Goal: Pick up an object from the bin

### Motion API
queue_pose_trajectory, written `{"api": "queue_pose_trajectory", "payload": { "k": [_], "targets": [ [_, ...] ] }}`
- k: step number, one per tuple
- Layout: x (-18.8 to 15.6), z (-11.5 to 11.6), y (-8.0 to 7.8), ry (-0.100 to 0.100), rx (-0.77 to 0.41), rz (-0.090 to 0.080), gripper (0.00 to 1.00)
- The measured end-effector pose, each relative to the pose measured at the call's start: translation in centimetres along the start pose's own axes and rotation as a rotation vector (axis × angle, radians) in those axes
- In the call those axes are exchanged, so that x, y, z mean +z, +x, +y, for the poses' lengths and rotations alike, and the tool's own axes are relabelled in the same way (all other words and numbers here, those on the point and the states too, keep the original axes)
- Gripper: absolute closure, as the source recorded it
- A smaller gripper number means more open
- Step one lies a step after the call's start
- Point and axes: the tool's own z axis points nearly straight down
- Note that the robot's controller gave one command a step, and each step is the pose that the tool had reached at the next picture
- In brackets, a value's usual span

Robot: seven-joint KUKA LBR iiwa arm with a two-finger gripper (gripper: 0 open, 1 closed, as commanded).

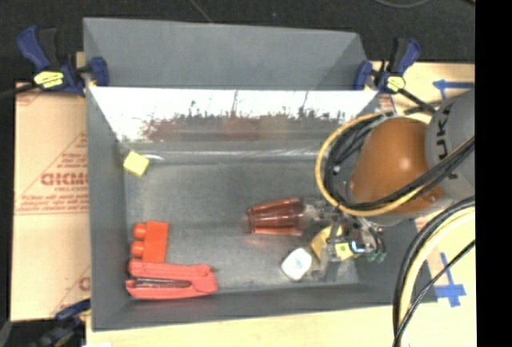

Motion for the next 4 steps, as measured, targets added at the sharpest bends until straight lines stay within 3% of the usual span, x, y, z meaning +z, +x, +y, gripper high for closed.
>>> {"api": "queue_pose_trajectory", "payload": {
  "k": [1,2,3,4],
  "targets": [
    [2.7,-3.1,-1.9,0.005,-0.012,-0.016,0.00],
    [3.4,-0.6,-1.9,0.000,0.002,-0.011,0.00],
    [2.3,-3.7,-2.2,0.007,-0.043,-0.019,0.00],
    [3.4,-3.6,-3.1,0.000,0.124,-0.019,0.00]
  ]
}}
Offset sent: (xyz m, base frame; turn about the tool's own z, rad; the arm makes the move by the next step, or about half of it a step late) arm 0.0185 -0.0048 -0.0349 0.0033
